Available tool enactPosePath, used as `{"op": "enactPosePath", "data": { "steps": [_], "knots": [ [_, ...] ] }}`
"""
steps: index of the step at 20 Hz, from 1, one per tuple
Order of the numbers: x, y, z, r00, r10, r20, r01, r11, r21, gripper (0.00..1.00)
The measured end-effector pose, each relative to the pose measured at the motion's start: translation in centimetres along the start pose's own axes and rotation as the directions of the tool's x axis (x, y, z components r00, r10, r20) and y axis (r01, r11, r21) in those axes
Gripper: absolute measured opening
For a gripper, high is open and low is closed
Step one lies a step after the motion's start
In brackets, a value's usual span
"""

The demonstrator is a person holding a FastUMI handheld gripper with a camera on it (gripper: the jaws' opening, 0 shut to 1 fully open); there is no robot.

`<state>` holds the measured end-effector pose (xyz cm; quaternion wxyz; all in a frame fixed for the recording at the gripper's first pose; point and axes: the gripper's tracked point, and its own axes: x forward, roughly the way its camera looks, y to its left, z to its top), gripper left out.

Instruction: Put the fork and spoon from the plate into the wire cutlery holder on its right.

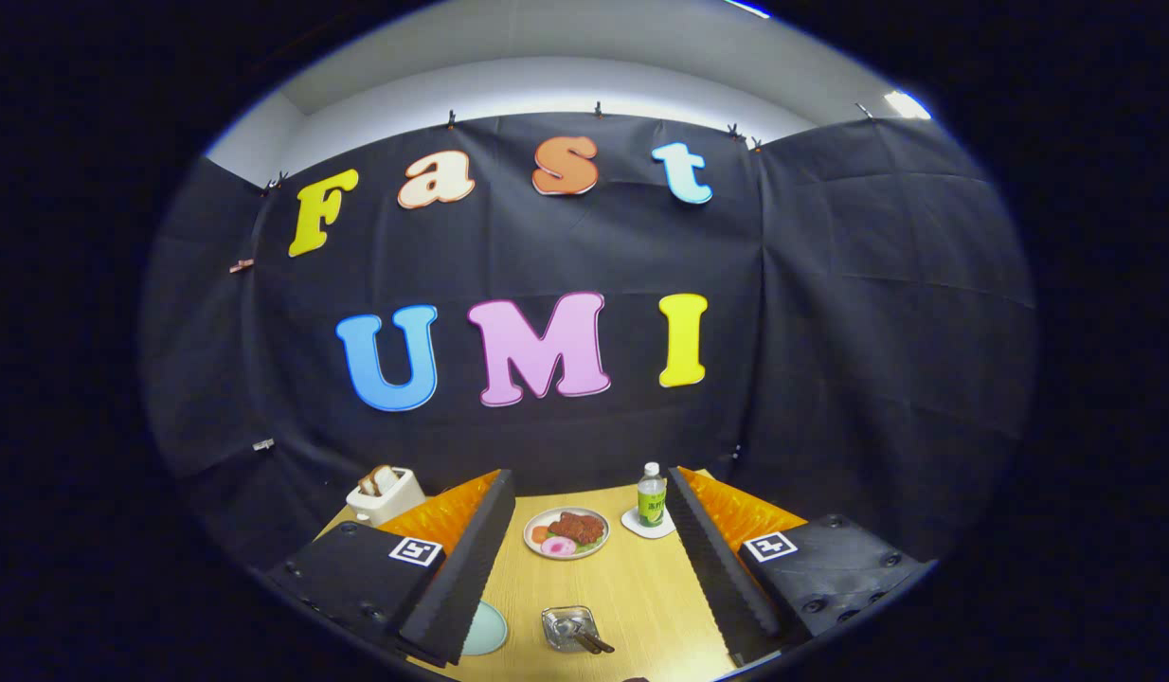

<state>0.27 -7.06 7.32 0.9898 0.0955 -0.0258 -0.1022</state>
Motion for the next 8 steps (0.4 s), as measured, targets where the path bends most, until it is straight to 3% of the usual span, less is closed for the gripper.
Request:
{"op": "enactPosePath", "data": {
  "steps": [2,8],
  "knots": [
    [-0.5,-0.8,-0.9,1.000,-0.017,0.021,0.017,1.000,-0.007,0.99],
    [-0.2,-0.2,-4.2,0.999,0.048,-0.006,-0.048,0.995,-0.091,0.99]
  ]
}}
